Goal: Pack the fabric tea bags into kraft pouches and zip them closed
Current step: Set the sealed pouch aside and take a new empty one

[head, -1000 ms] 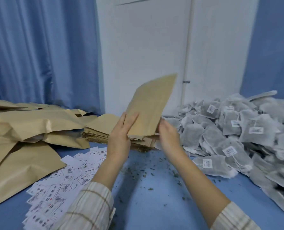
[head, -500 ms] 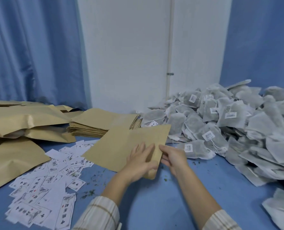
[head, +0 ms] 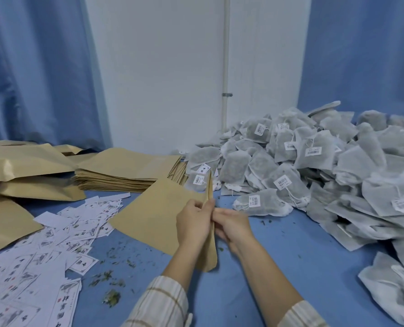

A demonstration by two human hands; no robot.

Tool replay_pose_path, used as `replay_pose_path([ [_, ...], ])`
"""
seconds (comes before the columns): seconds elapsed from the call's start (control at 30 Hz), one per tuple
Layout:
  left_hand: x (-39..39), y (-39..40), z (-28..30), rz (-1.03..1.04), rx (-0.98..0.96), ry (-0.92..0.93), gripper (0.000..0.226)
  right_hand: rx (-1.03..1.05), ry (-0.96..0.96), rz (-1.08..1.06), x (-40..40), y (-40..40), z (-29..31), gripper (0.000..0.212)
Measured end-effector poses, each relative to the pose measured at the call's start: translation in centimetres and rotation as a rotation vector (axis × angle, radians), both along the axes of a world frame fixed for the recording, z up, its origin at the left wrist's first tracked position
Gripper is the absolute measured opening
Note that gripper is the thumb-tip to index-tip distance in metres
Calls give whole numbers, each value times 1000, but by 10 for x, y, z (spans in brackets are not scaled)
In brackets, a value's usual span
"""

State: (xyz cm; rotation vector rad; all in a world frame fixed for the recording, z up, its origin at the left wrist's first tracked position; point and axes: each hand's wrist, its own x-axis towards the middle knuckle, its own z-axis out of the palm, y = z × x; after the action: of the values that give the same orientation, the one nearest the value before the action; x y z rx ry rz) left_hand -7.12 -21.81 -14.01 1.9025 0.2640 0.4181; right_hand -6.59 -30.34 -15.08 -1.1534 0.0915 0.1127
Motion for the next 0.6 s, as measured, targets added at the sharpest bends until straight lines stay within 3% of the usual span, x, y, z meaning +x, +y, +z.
replay_pose_path([
  [0.2,2,0,-1,-32,-31,-49,36,86,-12,79,0,-1,-10,6],
  [0.4,3,8,4,-115,193,-39,38,185,-18,103,0,-8,-11,4],
  [0.47,3,9,6,-114,313,-20,37,6,-69,30,-1,-8,-7,5],
  [0.6,-1,3,7,-100,522,5,31,-874,-303,-261,-4,2,-1,16],
])
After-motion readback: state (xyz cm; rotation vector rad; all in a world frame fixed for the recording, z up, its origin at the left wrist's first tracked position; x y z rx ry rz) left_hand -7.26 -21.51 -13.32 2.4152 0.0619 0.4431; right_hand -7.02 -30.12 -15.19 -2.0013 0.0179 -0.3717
